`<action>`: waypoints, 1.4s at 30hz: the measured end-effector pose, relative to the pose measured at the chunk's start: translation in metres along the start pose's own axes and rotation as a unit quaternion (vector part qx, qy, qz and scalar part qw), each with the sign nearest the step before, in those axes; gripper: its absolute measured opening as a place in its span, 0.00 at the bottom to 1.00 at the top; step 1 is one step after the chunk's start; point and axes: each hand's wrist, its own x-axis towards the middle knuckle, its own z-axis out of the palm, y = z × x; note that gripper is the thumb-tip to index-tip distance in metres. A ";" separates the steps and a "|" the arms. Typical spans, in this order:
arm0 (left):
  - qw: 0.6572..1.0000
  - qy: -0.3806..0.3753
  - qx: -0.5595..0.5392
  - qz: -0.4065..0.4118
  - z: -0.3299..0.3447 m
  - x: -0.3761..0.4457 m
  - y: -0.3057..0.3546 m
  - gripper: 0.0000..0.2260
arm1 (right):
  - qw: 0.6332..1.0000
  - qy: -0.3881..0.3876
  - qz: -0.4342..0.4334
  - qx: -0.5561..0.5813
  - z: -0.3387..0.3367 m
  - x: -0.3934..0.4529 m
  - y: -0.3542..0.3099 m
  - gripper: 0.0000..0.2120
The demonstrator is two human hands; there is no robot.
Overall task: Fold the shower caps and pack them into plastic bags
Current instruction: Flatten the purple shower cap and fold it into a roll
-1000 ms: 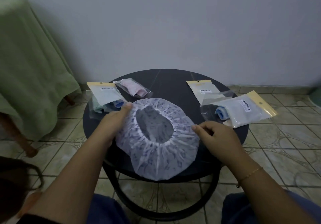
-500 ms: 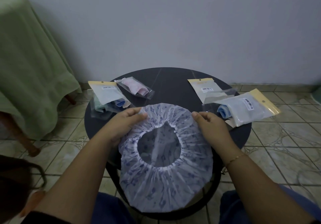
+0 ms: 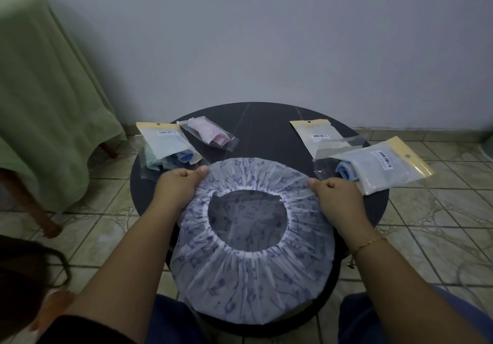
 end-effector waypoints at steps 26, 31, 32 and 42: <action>0.977 -0.157 0.133 0.053 -0.005 -0.006 0.002 0.13 | 0.992 -0.040 -0.065 -0.103 -0.013 -0.009 -0.002 0.13; 0.960 -0.176 0.171 0.135 0.007 -0.018 0.006 0.11 | 0.990 -0.121 -0.050 -0.044 -0.005 -0.002 -0.015 0.24; 0.958 -0.178 0.168 0.147 0.010 -0.019 0.006 0.12 | 0.989 -0.131 -0.050 -0.033 -0.003 0.000 -0.018 0.26; 0.968 -0.134 0.138 0.160 0.021 -0.017 0.008 0.10 | 0.988 -0.131 -0.031 0.075 0.005 0.011 -0.020 0.11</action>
